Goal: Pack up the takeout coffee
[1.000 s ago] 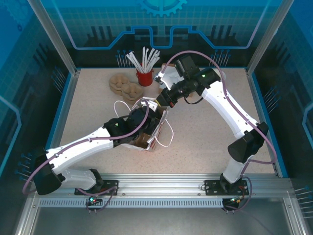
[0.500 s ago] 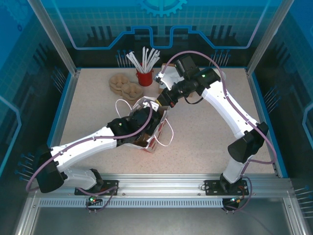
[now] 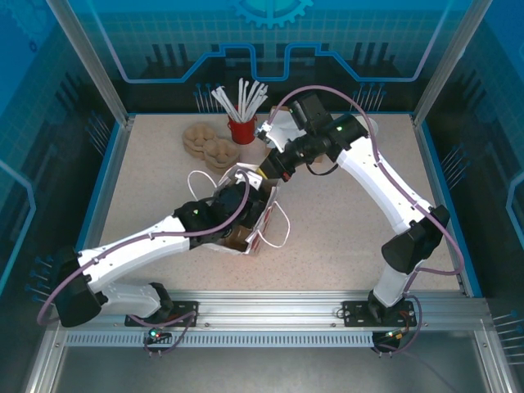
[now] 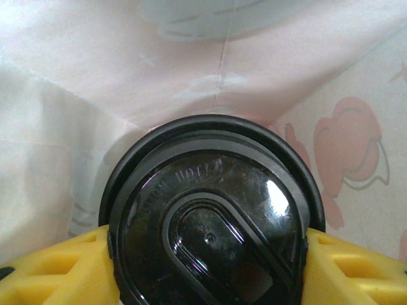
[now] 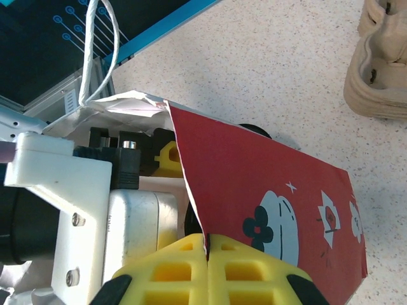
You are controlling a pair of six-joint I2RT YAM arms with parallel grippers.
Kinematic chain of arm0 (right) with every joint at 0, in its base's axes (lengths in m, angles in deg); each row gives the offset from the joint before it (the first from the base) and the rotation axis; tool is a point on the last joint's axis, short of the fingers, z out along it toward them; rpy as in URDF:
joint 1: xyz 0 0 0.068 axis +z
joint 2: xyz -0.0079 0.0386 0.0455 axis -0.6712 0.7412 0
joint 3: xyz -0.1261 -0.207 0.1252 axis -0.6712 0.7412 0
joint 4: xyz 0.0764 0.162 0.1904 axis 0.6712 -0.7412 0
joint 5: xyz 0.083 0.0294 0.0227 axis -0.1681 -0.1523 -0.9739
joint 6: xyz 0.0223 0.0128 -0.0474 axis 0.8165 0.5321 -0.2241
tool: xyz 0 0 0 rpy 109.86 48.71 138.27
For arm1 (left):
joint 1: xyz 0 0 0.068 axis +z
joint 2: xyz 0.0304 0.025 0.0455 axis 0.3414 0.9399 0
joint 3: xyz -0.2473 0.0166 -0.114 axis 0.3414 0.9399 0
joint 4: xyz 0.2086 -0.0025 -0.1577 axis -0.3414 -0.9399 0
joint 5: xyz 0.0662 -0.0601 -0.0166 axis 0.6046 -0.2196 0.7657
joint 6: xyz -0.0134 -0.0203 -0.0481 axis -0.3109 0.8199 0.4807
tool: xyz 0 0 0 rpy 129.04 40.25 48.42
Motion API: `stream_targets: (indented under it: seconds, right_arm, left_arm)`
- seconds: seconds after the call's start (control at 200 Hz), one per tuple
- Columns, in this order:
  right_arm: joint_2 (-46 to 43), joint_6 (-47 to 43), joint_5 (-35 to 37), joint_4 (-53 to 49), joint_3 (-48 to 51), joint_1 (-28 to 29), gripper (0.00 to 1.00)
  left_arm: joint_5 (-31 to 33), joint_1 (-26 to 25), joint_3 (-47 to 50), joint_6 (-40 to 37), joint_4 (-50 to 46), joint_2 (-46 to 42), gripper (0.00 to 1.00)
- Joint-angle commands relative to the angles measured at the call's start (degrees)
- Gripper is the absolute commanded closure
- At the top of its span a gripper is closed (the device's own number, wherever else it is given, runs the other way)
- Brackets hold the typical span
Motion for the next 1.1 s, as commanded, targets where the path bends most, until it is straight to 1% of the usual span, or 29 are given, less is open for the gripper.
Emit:
stream_targets:
  seconds: [0.0,0.085,0.25,0.38,0.575,0.865,1.096]
  right_arm:
    - [-2.2,-0.9,-2.5,0.3,-1.5,1.2,1.00]
    - [-2.8,-1.0,-2.8,0.7,-0.6,1.2,1.00]
    - [-3.8,-1.2,-3.0,1.8,0.9,1.6,1.00]
    - [-3.8,-1.2,-3.4,2.0,0.8,1.7,1.00]
    - [-3.4,-1.3,-3.6,1.7,0.4,1.8,1.00]
    - [-2.4,-1.3,-3.9,-0.1,-0.5,1.9,1.00]
    - [-4.3,-1.2,-3.9,0.8,2.5,1.6,1.00]
  left_arm:
    - [-0.6,-0.3,1.9,-0.8,3.7,-2.5,0.39]
    - [-0.9,-0.3,3.1,-1.5,5.2,-3.3,0.39]
    - [0.4,-0.3,3.4,-1.0,4.1,-2.9,0.40]
    - [0.4,-0.3,4.0,-1.2,4.6,-2.9,0.40]
    - [2.2,-0.3,3.9,-1.5,3.9,-1.9,0.40]
    - [1.6,-0.3,2.6,-0.6,2.6,0.9,0.40]
    - [-0.1,-0.3,0.3,2.2,0.6,3.3,0.40]
